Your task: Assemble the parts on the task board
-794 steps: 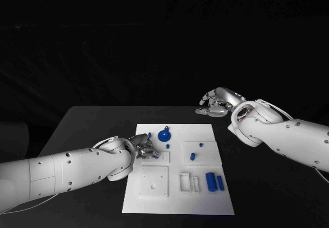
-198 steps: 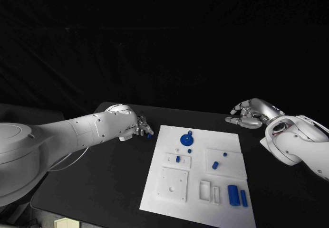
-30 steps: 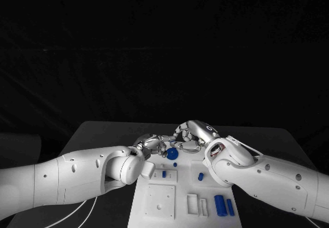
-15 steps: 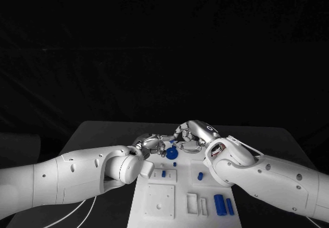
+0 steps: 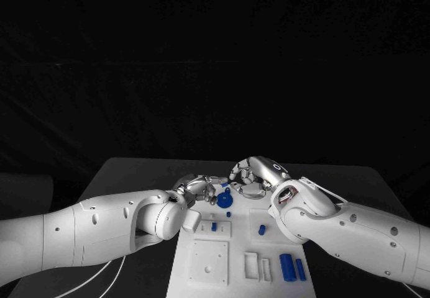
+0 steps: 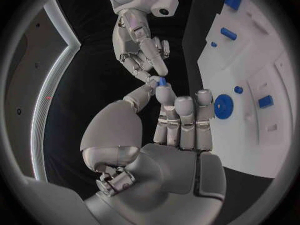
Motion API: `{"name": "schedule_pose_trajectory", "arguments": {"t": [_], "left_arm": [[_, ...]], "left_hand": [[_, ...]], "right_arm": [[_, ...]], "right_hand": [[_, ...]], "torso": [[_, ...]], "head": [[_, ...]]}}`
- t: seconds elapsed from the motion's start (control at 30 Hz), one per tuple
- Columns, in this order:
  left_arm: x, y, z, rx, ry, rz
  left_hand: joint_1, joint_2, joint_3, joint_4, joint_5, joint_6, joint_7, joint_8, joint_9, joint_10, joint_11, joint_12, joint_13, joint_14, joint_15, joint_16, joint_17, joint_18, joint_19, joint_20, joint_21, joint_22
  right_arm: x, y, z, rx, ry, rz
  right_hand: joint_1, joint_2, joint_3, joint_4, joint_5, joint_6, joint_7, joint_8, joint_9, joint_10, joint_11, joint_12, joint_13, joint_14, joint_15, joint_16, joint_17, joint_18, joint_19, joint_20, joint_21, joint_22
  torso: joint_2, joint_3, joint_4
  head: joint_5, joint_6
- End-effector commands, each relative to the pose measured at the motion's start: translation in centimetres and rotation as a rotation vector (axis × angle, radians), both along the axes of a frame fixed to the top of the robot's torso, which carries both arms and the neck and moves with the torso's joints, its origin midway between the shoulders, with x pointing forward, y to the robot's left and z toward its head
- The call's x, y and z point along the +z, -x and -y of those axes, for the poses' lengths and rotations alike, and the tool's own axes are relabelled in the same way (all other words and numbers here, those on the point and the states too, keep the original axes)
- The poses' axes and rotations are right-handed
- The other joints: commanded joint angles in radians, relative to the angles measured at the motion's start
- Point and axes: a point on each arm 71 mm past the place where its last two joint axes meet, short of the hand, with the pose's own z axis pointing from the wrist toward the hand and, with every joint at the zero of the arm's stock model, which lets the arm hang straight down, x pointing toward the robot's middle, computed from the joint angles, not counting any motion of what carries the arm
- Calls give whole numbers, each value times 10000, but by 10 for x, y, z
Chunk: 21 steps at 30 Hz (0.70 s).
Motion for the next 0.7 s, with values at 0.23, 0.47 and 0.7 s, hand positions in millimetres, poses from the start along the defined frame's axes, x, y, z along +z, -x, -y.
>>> {"name": "schedule_pose_trajectory", "arguments": {"t": [0.23,0.47,0.7], "left_arm": [[1,0,2,-163,63,116],[1,1,3,-188,68,105],[1,2,5,-295,78,92]], "left_hand": [[65,35,125,-105,78,52,-2,40,-1,209,-307,56,9,248,-490,50,7,94,-37,-1248,69,227],[66,37,125,-106,82,54,-2,41,-3,207,-307,61,10,248,-490,54,7,94,-37,-1250,74,227],[68,37,125,-109,85,55,-2,43,-6,205,-307,69,11,247,-490,59,6,95,-36,-1252,81,227]], "right_arm": [[-3,2,-4,241,306,-179],[-6,3,-7,253,354,-210],[-4,2,-9,44,297,35]], "right_hand": [[-1283,-483,-1666,-320,1345,-87,169,-111,-3,-99,90,-82,91,-17,-4,-29,49,202,-163,-22,147,199],[-1609,-460,-2576,-718,1152,-172,181,-163,7,-221,85,-128,135,-68,-5,-97,61,202,-285,-91,68,151],[-1657,-440,-2770,-850,860,-187,188,-186,8,-256,91,-146,150,-82,2,-131,66,202,-306,-102,22,128]], "torso": [[1,-6,2],[2,-6,7],[2,-7,4]], "head": [[-7,5],[2,-23],[5,-30]]}}
